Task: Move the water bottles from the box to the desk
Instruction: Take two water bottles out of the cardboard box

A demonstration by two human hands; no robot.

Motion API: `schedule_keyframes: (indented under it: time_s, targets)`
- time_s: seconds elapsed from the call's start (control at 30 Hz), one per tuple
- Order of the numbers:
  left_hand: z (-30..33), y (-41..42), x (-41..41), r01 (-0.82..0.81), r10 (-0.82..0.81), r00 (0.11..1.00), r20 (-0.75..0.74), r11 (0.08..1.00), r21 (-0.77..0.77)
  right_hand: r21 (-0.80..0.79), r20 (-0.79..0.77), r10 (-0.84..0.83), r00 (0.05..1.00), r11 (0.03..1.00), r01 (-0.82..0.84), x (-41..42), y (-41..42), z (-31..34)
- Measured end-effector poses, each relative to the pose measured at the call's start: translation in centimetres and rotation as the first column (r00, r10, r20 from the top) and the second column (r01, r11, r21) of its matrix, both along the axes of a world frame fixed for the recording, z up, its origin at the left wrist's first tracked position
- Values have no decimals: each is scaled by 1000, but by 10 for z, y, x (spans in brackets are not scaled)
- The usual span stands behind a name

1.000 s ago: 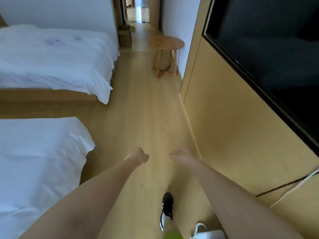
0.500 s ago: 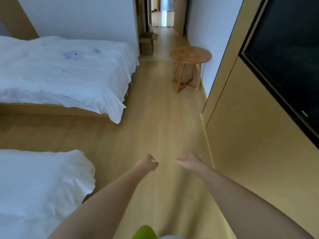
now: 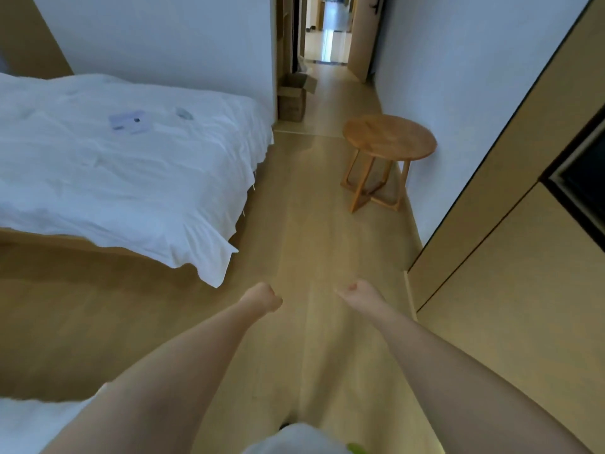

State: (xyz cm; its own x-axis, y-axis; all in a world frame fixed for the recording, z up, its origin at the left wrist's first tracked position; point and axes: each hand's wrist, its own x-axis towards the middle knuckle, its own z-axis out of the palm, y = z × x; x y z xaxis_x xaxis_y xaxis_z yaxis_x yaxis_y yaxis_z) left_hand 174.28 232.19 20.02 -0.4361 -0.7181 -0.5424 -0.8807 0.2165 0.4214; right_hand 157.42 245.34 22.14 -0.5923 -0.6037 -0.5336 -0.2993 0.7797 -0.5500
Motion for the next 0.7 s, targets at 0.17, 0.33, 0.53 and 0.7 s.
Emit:
schedule_keyframes:
  time_s: [0.17,0.33,0.53,0.7]
  targets:
    - [16,-82,-84,82,-83,997,2,996,27,16,5,1,1000,1000,-1,-66,-97,3]
    - [6,-168,-176,154,-156,987,29,986,59,39,41,1,999,999,-2,-148,-190,-12]
    - [-6,-300,-303,147,-149,988,43,987,60,32,-18,22,1000,999,-21,-277,-325,-22]
    - [9,-415,-390,155,-157,987,34,987,44,3,-50,39,998,999,-39,-371,-440,2]
